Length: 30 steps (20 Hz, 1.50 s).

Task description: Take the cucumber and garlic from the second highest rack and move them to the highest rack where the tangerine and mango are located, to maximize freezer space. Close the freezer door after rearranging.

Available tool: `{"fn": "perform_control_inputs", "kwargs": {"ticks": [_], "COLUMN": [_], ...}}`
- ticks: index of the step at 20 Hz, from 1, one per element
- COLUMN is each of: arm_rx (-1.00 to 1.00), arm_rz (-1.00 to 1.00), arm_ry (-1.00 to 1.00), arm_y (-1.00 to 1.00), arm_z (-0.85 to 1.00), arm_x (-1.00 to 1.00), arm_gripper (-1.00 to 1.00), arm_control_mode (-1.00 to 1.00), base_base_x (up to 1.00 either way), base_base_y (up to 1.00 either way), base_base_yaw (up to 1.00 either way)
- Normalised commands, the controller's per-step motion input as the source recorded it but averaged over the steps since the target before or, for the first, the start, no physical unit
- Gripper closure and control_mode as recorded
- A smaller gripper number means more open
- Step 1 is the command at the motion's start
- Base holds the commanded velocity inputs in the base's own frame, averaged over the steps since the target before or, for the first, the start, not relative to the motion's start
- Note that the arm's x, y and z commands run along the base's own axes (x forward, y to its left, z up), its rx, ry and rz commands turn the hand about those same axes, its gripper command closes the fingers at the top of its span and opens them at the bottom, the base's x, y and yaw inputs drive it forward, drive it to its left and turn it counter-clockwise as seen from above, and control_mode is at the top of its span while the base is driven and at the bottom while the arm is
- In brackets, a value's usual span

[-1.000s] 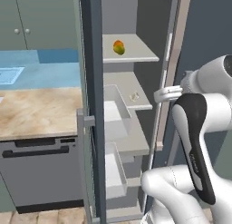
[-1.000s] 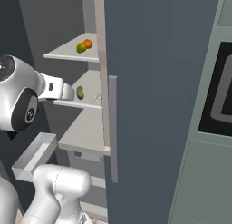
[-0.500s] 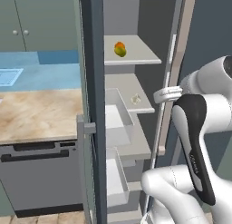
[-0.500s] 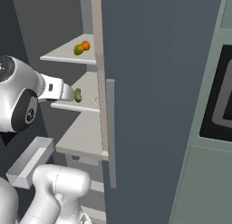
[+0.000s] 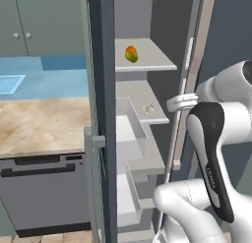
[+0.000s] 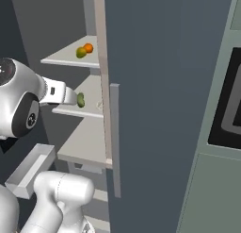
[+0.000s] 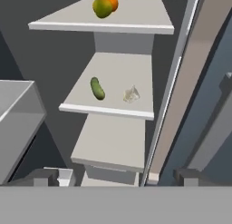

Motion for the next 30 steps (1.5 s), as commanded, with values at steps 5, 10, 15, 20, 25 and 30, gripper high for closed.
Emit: {"fn": "perform_control_inputs", "kwargs": {"ticks": [5, 10, 15, 20, 25, 30], "arm_rx": [0.0, 0.0, 0.0, 0.0, 0.0, 0.0], "arm_rz": [0.0, 0.0, 0.0, 0.0, 0.0, 0.0], "arm_ry": [0.0, 0.0, 0.01, 0.0, 0.0, 0.0], "arm_y": [0.0, 0.0, 0.13, 0.0, -0.02, -0.22], "arm_z": [0.0, 0.0, -0.1, -0.04, -0.31, -0.39], "arm_x": [0.0, 0.0, 0.02, 0.0, 0.07, 0.16], "arm_gripper": [-1.0, -1.0, -1.0, -1.0, -1.0, -1.0], "arm_control_mode": [1.0, 1.0, -1.0, -1.0, -1.0, -1.0], "base_base_x": [0.35, 0.14, 0.0, 0.0, 0.0, 0.0], "base_base_y": [0.3, 0.43, 0.1, 0.0, 0.0, 0.0], "base_base_yaw": [0.0, 0.0, 0.0, 0.0, 0.0, 0.0]}}
